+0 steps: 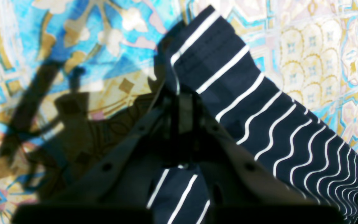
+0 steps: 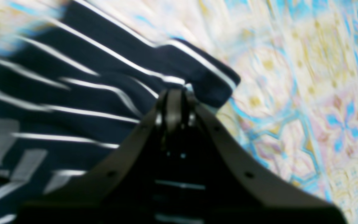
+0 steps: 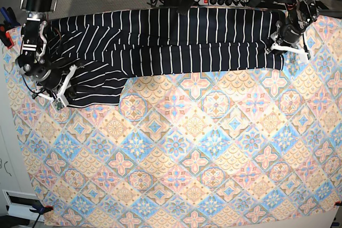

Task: Fold the T-shirt properly
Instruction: 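Pull the folded shirt edge toward the robot with the right gripper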

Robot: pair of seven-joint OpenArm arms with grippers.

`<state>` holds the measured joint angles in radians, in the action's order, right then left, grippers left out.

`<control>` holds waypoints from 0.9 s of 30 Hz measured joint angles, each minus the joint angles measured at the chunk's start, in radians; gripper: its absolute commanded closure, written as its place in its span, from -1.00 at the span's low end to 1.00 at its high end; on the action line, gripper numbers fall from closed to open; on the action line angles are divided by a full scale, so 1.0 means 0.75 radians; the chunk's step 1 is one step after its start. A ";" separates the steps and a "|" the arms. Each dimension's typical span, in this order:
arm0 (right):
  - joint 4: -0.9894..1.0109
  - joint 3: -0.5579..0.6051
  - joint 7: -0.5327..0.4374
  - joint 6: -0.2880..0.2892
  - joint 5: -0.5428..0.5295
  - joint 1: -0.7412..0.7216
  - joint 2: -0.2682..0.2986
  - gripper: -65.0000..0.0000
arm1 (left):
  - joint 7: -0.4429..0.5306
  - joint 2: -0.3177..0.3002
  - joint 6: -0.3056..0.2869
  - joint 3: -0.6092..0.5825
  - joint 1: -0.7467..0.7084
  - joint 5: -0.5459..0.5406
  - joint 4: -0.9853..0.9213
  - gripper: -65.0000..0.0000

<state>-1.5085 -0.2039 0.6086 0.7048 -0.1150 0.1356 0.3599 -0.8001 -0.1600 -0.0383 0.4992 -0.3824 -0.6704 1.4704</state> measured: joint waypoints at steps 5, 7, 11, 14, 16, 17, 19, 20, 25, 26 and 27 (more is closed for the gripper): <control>-0.208 -0.107 0.101 -0.008 -0.023 0.187 0.014 0.99 | 0.005 0.000 0.002 -0.001 0.001 0.002 0.000 1.00; -0.285 -0.132 0.093 -0.012 -0.033 0.260 0.018 0.99 | 0.007 0.002 0.001 -0.001 0.001 0.006 0.000 1.00; -0.419 -0.161 0.083 -0.003 -0.046 0.409 0.008 0.99 | 0.003 0.000 0.001 0.000 0.001 0.001 0.000 1.00; -0.498 -0.192 0.094 -0.008 -0.032 0.519 0.016 0.99 | -0.001 0.003 0.002 0.001 0.010 0.006 0.000 1.00; -0.529 -0.205 0.085 -0.006 -0.037 0.575 0.015 0.99 | -0.006 0.003 0.007 0.001 0.019 0.011 -0.001 1.00; -0.542 -0.214 0.074 -0.003 -0.045 0.602 0.015 0.99 | -0.006 0.003 0.011 0.001 0.023 0.012 -0.001 1.00; -0.546 -0.242 0.066 -0.005 -0.054 0.651 0.012 0.99 | -0.006 0.003 0.011 0.001 0.026 0.011 -0.003 1.00; -0.546 -0.256 0.075 -0.002 -0.053 0.675 0.012 0.99 | -0.005 0.003 0.011 0.001 0.026 0.011 -0.003 1.00; -0.545 -0.267 0.082 -0.002 -0.039 0.759 0.014 0.99 | -0.005 0.003 0.011 0.001 0.026 0.016 -0.003 1.00; -0.545 -0.266 0.083 -0.002 -0.041 0.763 0.012 1.00 | -0.005 0.003 0.010 0.001 0.026 0.015 -0.003 1.00; -0.545 -0.266 0.083 -0.002 -0.042 0.762 0.011 0.99 | -0.005 0.003 0.011 0.001 0.026 0.015 -0.003 1.00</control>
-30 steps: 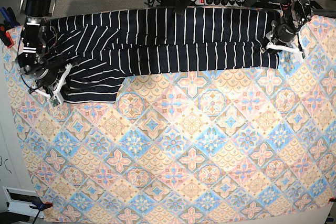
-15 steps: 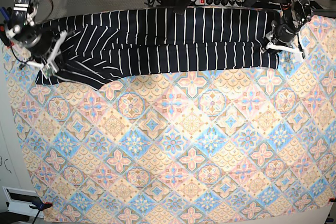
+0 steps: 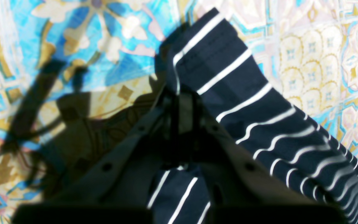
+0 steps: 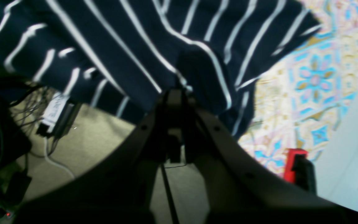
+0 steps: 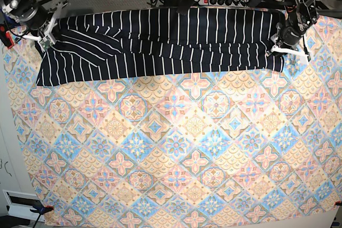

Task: Fold the T-shirt properly
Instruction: 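Pull the folded shirt edge toward the robot with the right gripper, then regrasp the folded strip's end with the right gripper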

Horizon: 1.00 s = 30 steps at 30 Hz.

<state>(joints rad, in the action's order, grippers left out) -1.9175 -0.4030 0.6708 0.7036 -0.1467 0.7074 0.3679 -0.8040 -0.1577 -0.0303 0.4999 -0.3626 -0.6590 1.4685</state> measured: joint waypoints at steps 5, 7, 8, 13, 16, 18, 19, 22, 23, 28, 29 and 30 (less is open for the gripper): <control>0.026 0.002 -0.006 -0.001 0.005 -0.008 0.005 0.80 | 0.001 0.000 0.000 -0.001 0.000 0.000 0.000 1.00; 0.035 0.002 0.012 0.004 0.006 -0.033 -0.001 0.63 | 0.001 -0.001 0.000 -0.002 -0.001 0.001 0.000 1.00; 0.038 0.002 0.020 0.003 0.013 -0.066 -0.005 0.58 | 0.001 -0.001 0.000 -0.002 0.000 0.001 0.000 0.97; 0.024 -0.049 -0.031 -0.009 -0.008 -0.174 -0.065 0.53 | 0.016 -0.007 -0.005 -0.005 -0.025 -0.007 0.003 0.85; 0.029 -0.094 0.007 -0.002 0.015 -0.175 -0.123 0.53 | 0.025 -0.008 -0.008 -0.005 -0.043 -0.016 0.006 0.75; 0.033 -0.070 0.012 -0.004 0.014 -0.183 -0.129 0.53 | 0.035 -0.021 -0.015 -0.010 -0.063 -0.025 0.009 0.65; 0.032 -0.032 0.007 -0.011 0.011 -0.186 -0.124 0.53 | 0.032 -0.031 -0.017 -0.010 -0.070 -0.027 0.010 0.59; 0.032 0.123 -0.006 -0.010 0.004 -0.199 -0.115 0.53 | 0.044 -0.039 -0.016 -0.003 -0.097 -0.020 0.011 0.42; 0.033 0.173 0.004 0.004 0.005 -0.210 -0.121 0.53 | 0.046 -0.039 -0.017 -0.001 -0.102 -0.026 0.011 0.37; 0.073 0.424 0.005 -0.014 0.014 -0.274 -0.045 0.53 | 0.047 -0.037 -0.027 -0.001 -0.106 -0.032 0.014 0.13; 0.094 0.472 0.003 -0.013 0.010 -0.296 -0.030 0.53 | 0.049 -0.037 -0.028 -0.001 -0.111 -0.036 0.016 0.05; 0.120 0.519 -0.001 -0.010 0.007 -0.317 -0.017 0.53 | 0.050 -0.038 -0.037 -0.001 -0.116 -0.041 0.018 -0.03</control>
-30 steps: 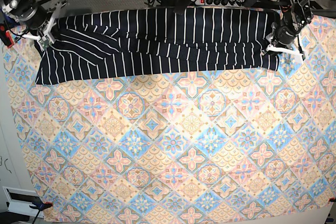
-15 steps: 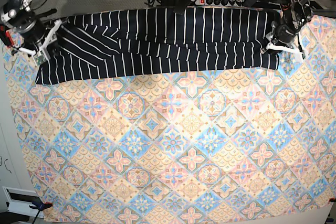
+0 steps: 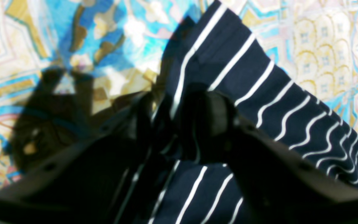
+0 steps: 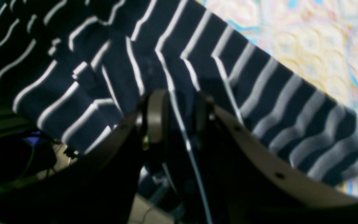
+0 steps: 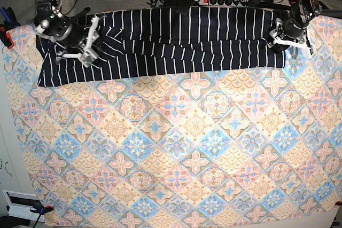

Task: Fold the T-shirt properly
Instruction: 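Regrasp the folded strip's end with the right gripper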

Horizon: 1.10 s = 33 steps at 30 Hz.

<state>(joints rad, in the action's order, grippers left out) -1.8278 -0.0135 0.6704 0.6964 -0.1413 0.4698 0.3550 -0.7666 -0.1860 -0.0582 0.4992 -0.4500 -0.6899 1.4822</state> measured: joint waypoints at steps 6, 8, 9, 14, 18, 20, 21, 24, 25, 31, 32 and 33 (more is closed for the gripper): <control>0.213 0.101 0.002 0.004 0.004 -0.070 0.006 0.53 | -0.015 -0.018 -0.105 -0.007 -0.008 -0.015 0.003 -0.54; 0.255 0.100 -0.005 0.003 0.004 -0.082 0.010 0.53 | -0.029 -0.019 -0.126 -0.006 -0.010 -0.015 0.004 -0.61; 0.270 0.100 -0.005 0.004 0.002 -0.092 0.011 0.53 | -0.053 -0.022 -0.131 -0.005 -0.005 -0.014 0.006 -0.60; 0.278 0.099 -0.008 0.004 0.002 -0.095 0.008 0.53 | -0.120 -0.051 -0.134 -0.003 -0.008 -0.014 0.014 -0.60; 0.278 0.099 -0.009 0.004 0.002 -0.103 0.008 0.53 | -0.111 -0.052 -0.134 -0.003 -0.033 -0.003 0.023 -0.60; 0.278 0.099 -0.005 0.004 0.003 -0.112 0.008 0.53 | -0.114 -0.052 -0.133 -0.013 -0.033 0.005 0.025 -0.60; 0.278 0.099 -0.006 0.004 0.002 -0.113 0.007 0.53 | -0.112 -0.056 -0.129 -0.031 -0.033 0.008 0.027 -0.58; 0.277 0.099 -0.006 0.003 0.002 -0.110 0.007 0.53 | -0.106 -0.070 -0.110 -0.084 -0.033 0.031 0.032 -0.37; 0.277 0.099 -0.005 0.004 0.003 -0.110 0.007 0.53 | -0.097 -0.070 -0.095 -0.097 -0.033 0.050 0.033 -0.26; 0.274 0.099 -0.006 0.004 0.002 -0.112 0.007 0.53 | -0.069 -0.088 -0.051 -0.184 -0.028 0.110 0.038 0.27; 0.274 0.099 -0.006 0.004 0.002 -0.112 0.007 0.53 | -0.069 -0.088 -0.047 -0.188 -0.022 0.115 0.038 0.31; 0.274 0.099 -0.006 0.004 0.002 -0.112 0.008 0.53 | -0.069 -0.088 -0.042 -0.190 -0.017 0.118 0.038 0.34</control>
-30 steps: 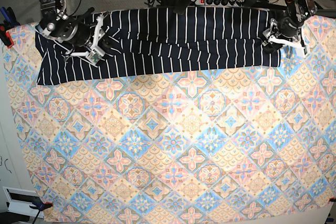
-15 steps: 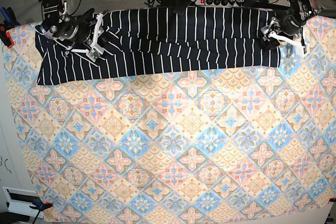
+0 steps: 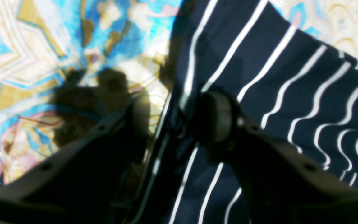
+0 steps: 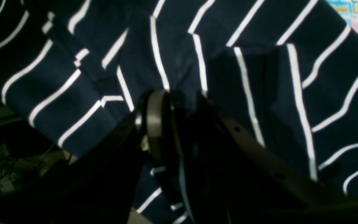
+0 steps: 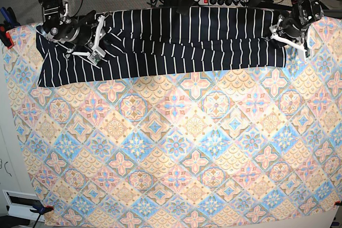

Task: Fold the T-shirt properly
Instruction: 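Regrasp the folded strip's end with the right gripper, then fold the strip's end held by the left gripper toward the right gripper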

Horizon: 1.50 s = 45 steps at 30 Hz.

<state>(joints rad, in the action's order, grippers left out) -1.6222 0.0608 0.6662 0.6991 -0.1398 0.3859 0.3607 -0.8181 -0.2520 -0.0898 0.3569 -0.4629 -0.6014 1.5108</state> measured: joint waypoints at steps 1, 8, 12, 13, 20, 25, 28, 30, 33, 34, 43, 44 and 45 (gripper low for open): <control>0.000 0.000 0.001 0.000 0.001 0.001 0.000 0.53 | -0.001 0.002 0.000 -0.001 0.005 0.000 0.000 0.36; 0.000 0.000 0.001 -0.001 0.000 0.000 0.000 0.53 | 0.005 0.018 0.028 -0.059 0.045 0.040 0.007 0.38; 0.000 0.000 0.001 -0.001 0.000 -0.001 -0.001 0.53 | 0.007 0.018 0.062 -0.129 0.059 0.098 0.042 0.39; 0.000 0.000 0.001 -0.001 0.000 0.000 0.000 0.53 | 0.009 0.018 0.072 -0.149 0.059 0.100 0.055 0.39; -0.001 0.000 0.005 -0.001 0.001 -0.001 -0.001 0.53 | 0.006 0.022 0.076 -0.207 0.060 0.111 0.084 0.55; -0.001 0.000 0.005 -0.001 0.001 -0.001 -0.001 0.53 | -0.084 0.056 0.009 -0.245 0.059 0.006 0.150 0.56; -0.001 0.000 0.005 -0.001 0.001 -0.001 -0.001 0.53 | -0.156 0.095 -0.029 -0.271 0.039 -0.042 0.203 0.75; -0.001 0.000 0.005 -0.001 0.000 -0.005 -0.001 0.53 | -0.158 0.090 -0.026 -0.271 0.037 -0.034 0.215 0.95; -0.001 0.000 0.009 -0.001 0.001 -0.013 -0.001 0.53 | -0.139 0.069 -0.006 -0.245 0.048 -0.013 0.218 1.00; -0.001 0.000 0.010 -0.001 0.001 -0.016 -0.001 0.53 | -0.119 0.068 -0.006 -0.232 0.048 -0.013 0.218 1.00; -0.001 0.000 0.009 -0.004 0.001 -0.019 -0.001 0.53 | -0.086 0.077 -0.016 0.009 0.038 -0.025 0.219 1.00; -0.001 0.000 0.008 -0.004 0.001 -0.019 -0.001 0.53 | -0.083 0.077 -0.015 0.051 0.042 -0.025 0.219 1.00; -0.001 0.000 0.006 -0.004 0.001 -0.019 -0.001 0.53 | -0.081 0.076 -0.015 0.083 0.045 -0.026 0.219 1.00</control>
<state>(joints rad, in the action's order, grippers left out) -1.6230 0.0608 0.6704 0.6960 -0.1394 0.3717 0.3603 -0.8791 -0.1947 -0.1013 0.4194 -0.4290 -0.6209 1.6749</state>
